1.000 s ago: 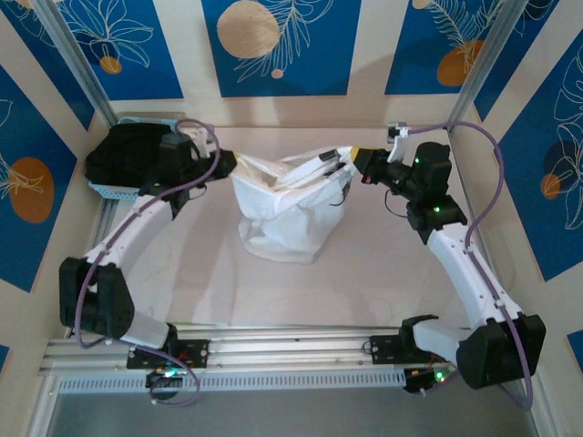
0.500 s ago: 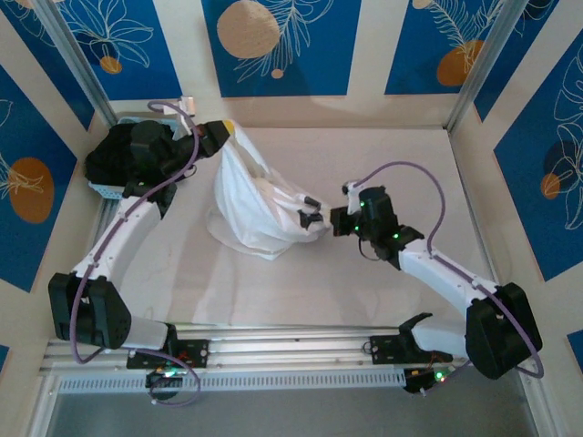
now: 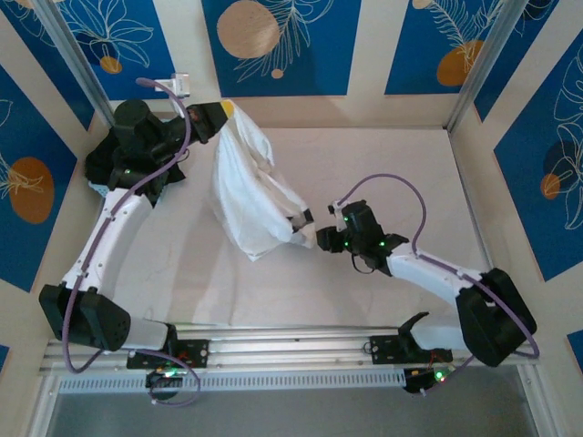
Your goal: Fold the inside-out t-shirt
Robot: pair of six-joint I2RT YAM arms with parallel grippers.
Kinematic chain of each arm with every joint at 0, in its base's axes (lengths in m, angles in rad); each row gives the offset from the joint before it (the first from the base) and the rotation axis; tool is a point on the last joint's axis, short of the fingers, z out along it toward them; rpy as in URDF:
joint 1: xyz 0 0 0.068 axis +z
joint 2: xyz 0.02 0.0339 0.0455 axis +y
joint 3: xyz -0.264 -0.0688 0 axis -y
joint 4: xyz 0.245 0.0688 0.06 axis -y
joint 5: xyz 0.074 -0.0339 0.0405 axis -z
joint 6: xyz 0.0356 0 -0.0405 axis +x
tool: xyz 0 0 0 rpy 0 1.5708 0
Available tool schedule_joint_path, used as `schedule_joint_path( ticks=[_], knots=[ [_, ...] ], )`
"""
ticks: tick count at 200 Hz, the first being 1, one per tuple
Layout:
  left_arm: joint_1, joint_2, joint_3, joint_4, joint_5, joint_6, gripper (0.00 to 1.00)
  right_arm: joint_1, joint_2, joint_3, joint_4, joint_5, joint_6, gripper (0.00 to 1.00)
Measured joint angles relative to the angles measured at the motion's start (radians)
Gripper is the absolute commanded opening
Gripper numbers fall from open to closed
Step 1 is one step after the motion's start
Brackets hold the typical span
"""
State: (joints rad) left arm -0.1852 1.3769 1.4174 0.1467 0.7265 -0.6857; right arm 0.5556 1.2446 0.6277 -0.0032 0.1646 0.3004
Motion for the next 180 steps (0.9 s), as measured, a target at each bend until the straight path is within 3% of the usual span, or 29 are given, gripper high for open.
schedule_joint_path(
  ticks=[28,57,66,76,150,162,180],
  knots=[
    [0.0,-0.014,-0.018,-0.022,0.058,0.047,0.0,-0.059,-0.037,0.062,0.093,-0.148,-0.025,0.56],
    [0.0,-0.035,-0.068,-0.011,0.12,0.062,0.0,-0.089,0.066,0.184,0.187,-0.263,-0.015,0.6],
    [0.0,-0.036,-0.076,-0.006,0.135,0.064,0.0,-0.089,0.12,0.22,0.217,-0.307,-0.008,0.69],
    [0.0,-0.036,-0.082,-0.006,0.145,0.065,0.0,-0.086,0.18,0.254,0.243,-0.349,-0.002,0.73],
    [-0.006,-0.039,-0.091,-0.004,0.168,0.065,0.0,-0.043,0.535,0.496,0.292,-0.471,-0.006,0.72],
    [-0.007,-0.039,-0.091,0.0,0.168,0.065,0.0,-0.04,0.597,0.544,0.299,-0.481,-0.006,0.67],
    [-0.007,-0.039,-0.091,0.003,0.168,0.065,0.0,-0.035,0.672,0.592,0.303,-0.484,-0.011,0.34]
  ],
)
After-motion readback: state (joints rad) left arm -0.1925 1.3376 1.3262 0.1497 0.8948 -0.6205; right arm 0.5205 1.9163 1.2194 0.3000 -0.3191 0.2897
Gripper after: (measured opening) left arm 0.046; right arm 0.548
